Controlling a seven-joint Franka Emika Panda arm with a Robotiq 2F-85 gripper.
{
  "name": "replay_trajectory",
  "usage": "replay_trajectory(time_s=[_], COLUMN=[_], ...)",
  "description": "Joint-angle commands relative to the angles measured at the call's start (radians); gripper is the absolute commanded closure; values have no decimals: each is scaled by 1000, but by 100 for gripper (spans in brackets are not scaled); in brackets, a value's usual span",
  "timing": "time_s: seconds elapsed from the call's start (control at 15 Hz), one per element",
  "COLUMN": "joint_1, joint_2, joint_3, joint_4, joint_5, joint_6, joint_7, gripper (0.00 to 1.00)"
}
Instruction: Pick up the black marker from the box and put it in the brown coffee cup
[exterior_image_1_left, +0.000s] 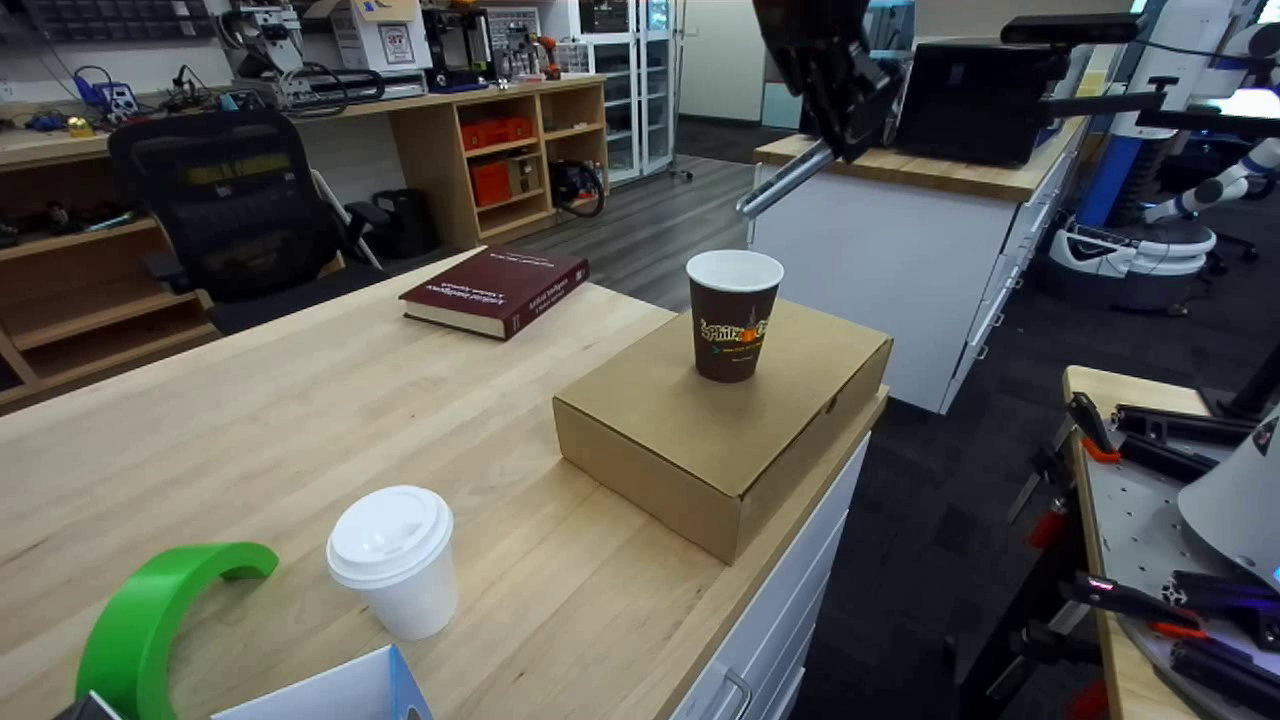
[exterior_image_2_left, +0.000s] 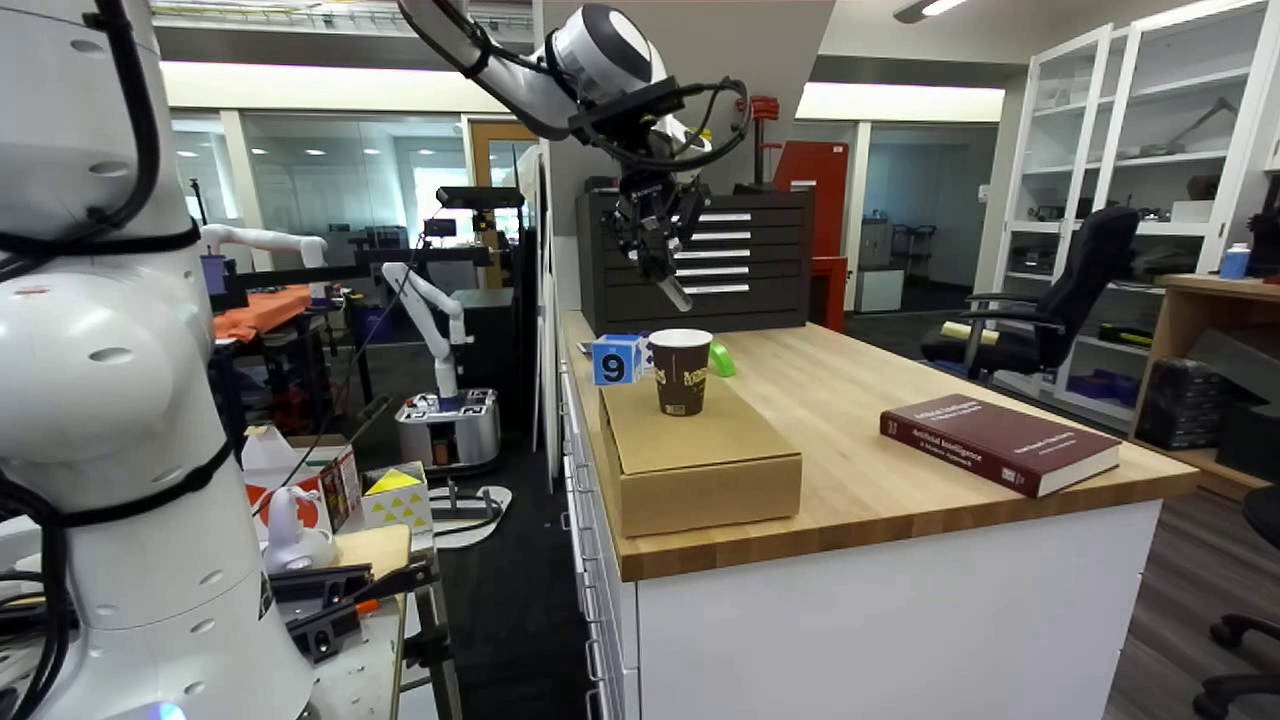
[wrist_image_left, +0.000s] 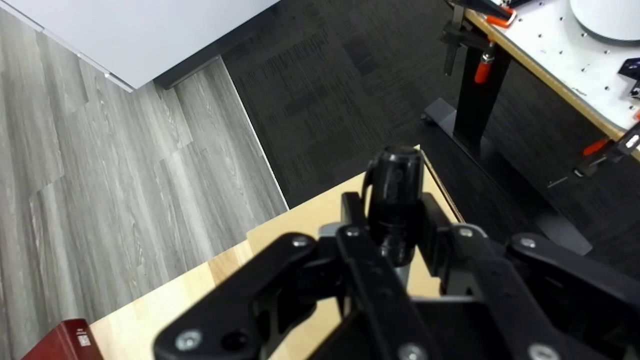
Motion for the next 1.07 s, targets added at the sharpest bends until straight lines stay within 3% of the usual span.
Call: replay_trajectory(time_s=[0.0,0.73,0.87,1.0], joint_1=[24,80,89,91], joint_2=[88,262,277,266], joint_3=[2,12,17,22], joint_4=[68,150,157,157], joint_5=[-61,-199,-198,-186], joint_6=[-48,-107,-112,-99], joint_7=[-44,-121,-134,-140], gripper=[93,93,46,39])
